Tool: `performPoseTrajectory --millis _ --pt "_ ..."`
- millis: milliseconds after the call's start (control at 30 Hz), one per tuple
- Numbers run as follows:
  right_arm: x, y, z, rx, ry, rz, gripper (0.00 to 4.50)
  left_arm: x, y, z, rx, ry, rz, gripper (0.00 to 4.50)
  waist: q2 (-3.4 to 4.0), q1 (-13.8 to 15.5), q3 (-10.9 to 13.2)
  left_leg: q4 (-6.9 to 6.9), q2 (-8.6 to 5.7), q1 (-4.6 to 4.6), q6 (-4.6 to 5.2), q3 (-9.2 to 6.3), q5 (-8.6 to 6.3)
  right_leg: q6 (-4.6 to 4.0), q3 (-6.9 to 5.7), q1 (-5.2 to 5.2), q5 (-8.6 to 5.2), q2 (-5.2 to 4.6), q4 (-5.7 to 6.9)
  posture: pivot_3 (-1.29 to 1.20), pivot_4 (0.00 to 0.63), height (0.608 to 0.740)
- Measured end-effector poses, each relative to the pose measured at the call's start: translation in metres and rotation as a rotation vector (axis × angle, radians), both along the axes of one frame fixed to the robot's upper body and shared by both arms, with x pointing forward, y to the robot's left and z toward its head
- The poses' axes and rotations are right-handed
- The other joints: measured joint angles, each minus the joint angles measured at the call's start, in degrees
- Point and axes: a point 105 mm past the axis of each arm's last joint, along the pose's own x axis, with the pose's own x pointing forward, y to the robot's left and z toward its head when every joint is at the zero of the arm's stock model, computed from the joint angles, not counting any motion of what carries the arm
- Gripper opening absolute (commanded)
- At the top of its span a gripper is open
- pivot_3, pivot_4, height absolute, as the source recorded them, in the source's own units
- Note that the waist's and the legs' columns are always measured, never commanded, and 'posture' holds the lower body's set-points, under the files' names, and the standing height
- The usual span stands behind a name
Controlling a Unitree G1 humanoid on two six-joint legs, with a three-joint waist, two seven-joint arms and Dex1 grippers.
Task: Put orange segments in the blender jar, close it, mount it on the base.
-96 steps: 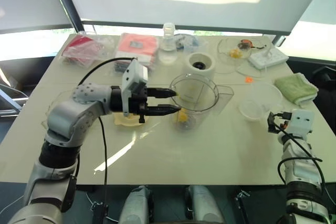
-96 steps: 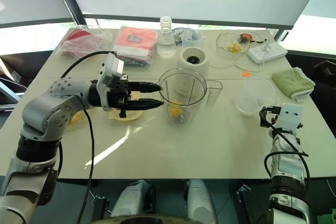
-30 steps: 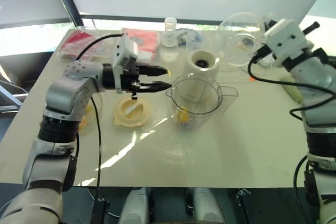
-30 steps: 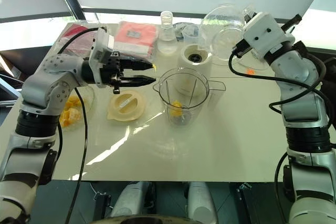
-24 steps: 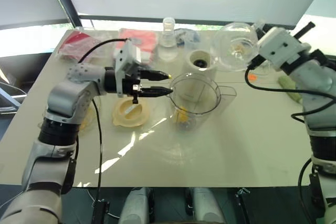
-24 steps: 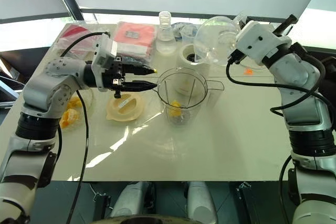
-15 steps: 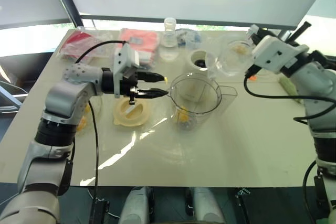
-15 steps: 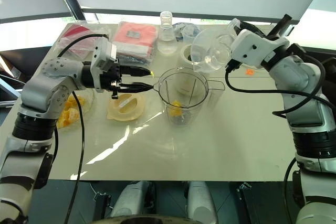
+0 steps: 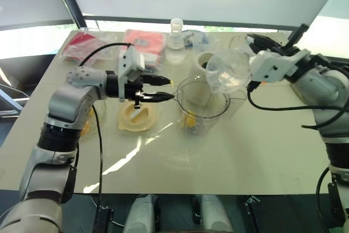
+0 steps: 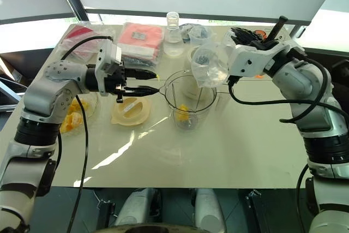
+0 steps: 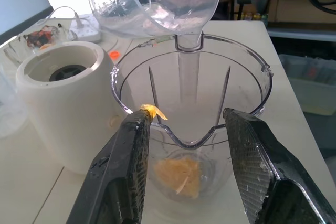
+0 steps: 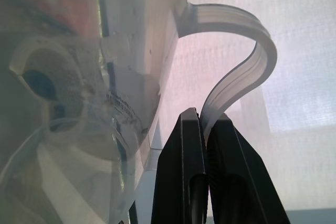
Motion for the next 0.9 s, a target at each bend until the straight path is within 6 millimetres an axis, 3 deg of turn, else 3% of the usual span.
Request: performPoseTrajectory --millis 900 --pt "0.0 0.014 0.007 -0.16 -0.149 0.032 0.05 0.0 -0.003 0.0 -0.015 0.004 -0.008 2.27 0.0 0.0 0.0 0.03 -0.01 0.01 -0.12 0.0 0.07 0.0 0.0 0.0 0.01 0.0 0.06 0.0 0.15 0.74"
